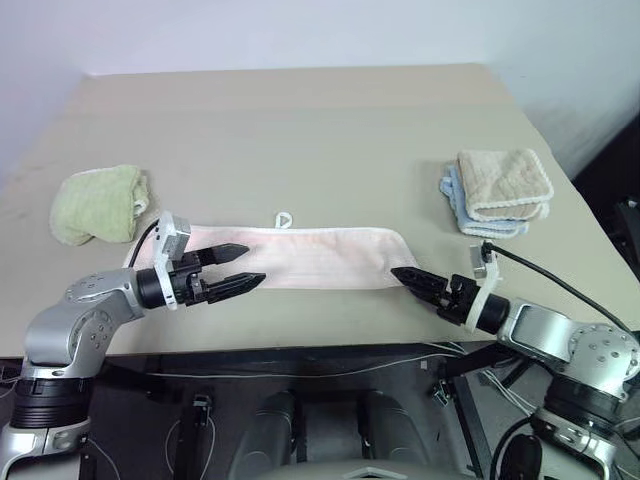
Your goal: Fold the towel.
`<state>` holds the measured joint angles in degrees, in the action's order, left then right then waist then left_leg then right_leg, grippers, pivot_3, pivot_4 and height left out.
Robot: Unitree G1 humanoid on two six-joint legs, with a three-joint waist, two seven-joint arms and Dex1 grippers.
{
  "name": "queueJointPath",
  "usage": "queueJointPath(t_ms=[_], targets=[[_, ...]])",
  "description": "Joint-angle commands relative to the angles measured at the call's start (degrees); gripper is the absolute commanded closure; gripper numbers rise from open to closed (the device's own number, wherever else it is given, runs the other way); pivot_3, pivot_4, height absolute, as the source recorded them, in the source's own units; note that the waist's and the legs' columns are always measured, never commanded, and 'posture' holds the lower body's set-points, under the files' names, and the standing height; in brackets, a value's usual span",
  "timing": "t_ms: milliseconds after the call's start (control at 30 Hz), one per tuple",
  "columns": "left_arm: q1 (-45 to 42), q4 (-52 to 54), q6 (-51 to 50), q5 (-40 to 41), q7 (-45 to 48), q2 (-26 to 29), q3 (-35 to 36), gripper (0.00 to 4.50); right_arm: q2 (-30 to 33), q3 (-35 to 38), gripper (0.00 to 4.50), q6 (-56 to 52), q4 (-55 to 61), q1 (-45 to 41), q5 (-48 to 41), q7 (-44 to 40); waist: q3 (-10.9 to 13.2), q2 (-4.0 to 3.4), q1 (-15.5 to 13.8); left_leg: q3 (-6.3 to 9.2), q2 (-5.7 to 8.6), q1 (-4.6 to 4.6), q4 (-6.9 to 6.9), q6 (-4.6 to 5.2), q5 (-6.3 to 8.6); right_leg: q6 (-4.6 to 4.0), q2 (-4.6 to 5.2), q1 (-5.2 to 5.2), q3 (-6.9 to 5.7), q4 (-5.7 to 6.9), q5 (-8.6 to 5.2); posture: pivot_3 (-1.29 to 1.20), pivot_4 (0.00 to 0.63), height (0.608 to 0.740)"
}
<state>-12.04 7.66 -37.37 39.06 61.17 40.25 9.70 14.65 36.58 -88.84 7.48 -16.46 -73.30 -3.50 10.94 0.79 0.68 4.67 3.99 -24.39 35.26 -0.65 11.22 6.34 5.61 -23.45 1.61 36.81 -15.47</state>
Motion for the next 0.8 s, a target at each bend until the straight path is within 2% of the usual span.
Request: queueJointPath(t_ms=[33, 167, 267, 433, 633, 800], targets=[[-1.36, -1.00, 1.85, -1.80, 0.07, 0.38, -0.95, 0.00, -0.66, 1.18, 0.17, 1.29, -1.14, -0.15, -2.93, 5.54, 0.00, 0.00, 0.05, 0.00, 0.01, 0.00, 0.00, 0.00, 0.00, 0.00, 0.01, 0.02, 0.00, -0.05, 0.00, 0.00, 0.150, 0.740], [-2.55, -2.90, 3.28, -3.54, 0.75, 0.41, -1.83, 0.00, -0.90, -0.12, 0.17, 4.14, -0.63, -0.03, -9.30, 10.55, 0.00, -0.01, 0.11, 0.00, 0.01, 0.01, 0.00, 0.01, 0.00, -0.06, -0.01, 0.08, -0.01, -0.17, 0.02, 0.00, 0.150, 0.740], [-2.41, -3.67, 4.48, -4.33, 1.51, 0.57, -2.20, 0.00, -0.35, -2.22, 0.75, 7.68, -0.08, 0.81, -15.59, 16.27, 0.00, -0.02, 0.15, 0.00, 0.01, 0.00, -0.04, 0.01, 0.00, -0.07, 0.00, 0.07, -0.01, -0.20, 0.02, 0.00, 0.150, 0.740], [-0.67, -3.25, 5.97, -5.77, 1.76, 0.32, -2.96, 0.00, 1.57, -7.08, 2.35, 17.80, 0.23, 2.06, -28.10, 27.75, 0.01, -0.03, 0.28, 0.00, 0.00, -0.02, -0.21, 0.02, -0.01, 0.07, 0.00, 0.02, 0.00, -0.30, 0.09, 0.00, 0.150, 0.740], [-1.07, -3.99, 6.88, -6.36, 1.72, 0.18, -3.68, 0.00, 5.86, -14.43, 4.46, 27.56, 3.79, 4.32, -38.34, 34.37, 0.01, -0.03, 0.23, 0.00, 0.00, -0.05, -0.22, 0.03, -0.01, -0.05, 0.00, 0.06, -0.01, -0.42, 0.03, 0.00, 0.150, 0.740], [-2.13, -5.74, 7.41, -6.96, 2.11, 0.05, -4.40, 0.00, 8.45, -15.25, 4.49, 32.66, 7.03, 6.73, -39.70, 34.20, 0.01, -0.03, 0.09, 0.02, -0.01, -0.06, -0.22, 0.04, -0.01, -0.05, -0.01, 0.09, -0.03, -0.48, 0.02, 0.00, 0.150, 0.740]])
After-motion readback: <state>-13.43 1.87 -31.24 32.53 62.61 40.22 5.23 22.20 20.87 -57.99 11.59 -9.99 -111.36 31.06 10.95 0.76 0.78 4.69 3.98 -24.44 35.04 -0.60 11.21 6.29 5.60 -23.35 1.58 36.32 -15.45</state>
